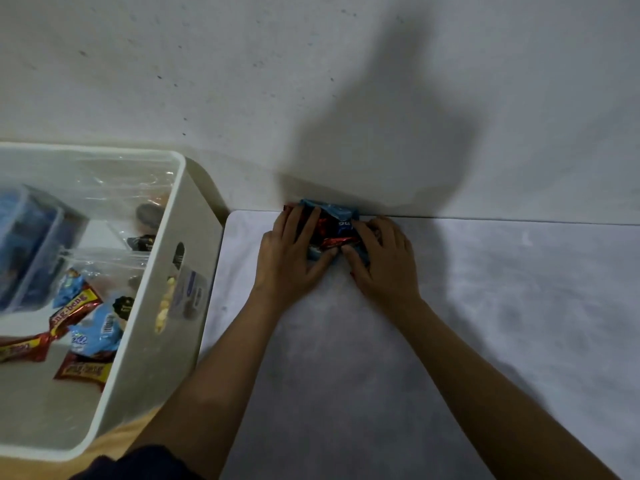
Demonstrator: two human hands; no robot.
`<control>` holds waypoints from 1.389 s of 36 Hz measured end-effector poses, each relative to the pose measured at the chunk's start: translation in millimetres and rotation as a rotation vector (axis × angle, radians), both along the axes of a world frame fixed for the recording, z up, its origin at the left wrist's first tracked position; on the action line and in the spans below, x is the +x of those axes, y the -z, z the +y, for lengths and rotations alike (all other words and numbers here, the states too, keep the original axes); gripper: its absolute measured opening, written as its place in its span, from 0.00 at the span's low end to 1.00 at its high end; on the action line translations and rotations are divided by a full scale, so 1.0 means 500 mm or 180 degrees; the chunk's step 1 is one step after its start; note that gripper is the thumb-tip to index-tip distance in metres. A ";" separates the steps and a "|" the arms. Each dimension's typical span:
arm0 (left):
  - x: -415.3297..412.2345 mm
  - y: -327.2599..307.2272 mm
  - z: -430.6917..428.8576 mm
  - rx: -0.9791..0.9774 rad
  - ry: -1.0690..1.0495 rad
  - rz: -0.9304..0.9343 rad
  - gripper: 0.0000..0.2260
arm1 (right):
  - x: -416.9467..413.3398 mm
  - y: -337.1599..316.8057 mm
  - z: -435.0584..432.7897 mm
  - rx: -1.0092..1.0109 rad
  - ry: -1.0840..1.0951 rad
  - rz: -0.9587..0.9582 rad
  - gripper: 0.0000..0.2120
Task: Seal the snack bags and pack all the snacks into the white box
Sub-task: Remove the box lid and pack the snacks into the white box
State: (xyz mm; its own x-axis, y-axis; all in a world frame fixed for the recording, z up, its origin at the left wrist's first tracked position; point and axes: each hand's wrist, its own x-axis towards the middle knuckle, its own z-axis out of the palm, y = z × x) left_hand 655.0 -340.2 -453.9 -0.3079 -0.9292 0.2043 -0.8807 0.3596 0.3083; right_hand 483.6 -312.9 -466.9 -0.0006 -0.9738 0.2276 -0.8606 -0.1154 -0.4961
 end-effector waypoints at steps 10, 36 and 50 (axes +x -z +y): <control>0.008 -0.002 0.002 -0.0009 0.0014 0.0046 0.30 | -0.002 0.000 -0.003 -0.0079 0.0011 -0.0031 0.20; -0.026 0.015 -0.027 -0.0730 0.0091 -0.0090 0.23 | -0.072 -0.007 0.035 -0.0452 0.0220 0.0648 0.19; -0.037 0.012 -0.045 -0.0634 0.0194 0.0199 0.22 | -0.079 -0.002 0.027 -0.0626 0.0183 0.0635 0.20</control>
State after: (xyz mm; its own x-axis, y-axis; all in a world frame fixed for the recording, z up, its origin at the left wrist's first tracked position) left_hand 636.7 -362.6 -460.0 -0.3434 -0.8486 0.4025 -0.8369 0.4710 0.2790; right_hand 444.3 -299.6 -465.9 0.0093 -0.9105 0.4133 -0.9469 -0.1409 -0.2891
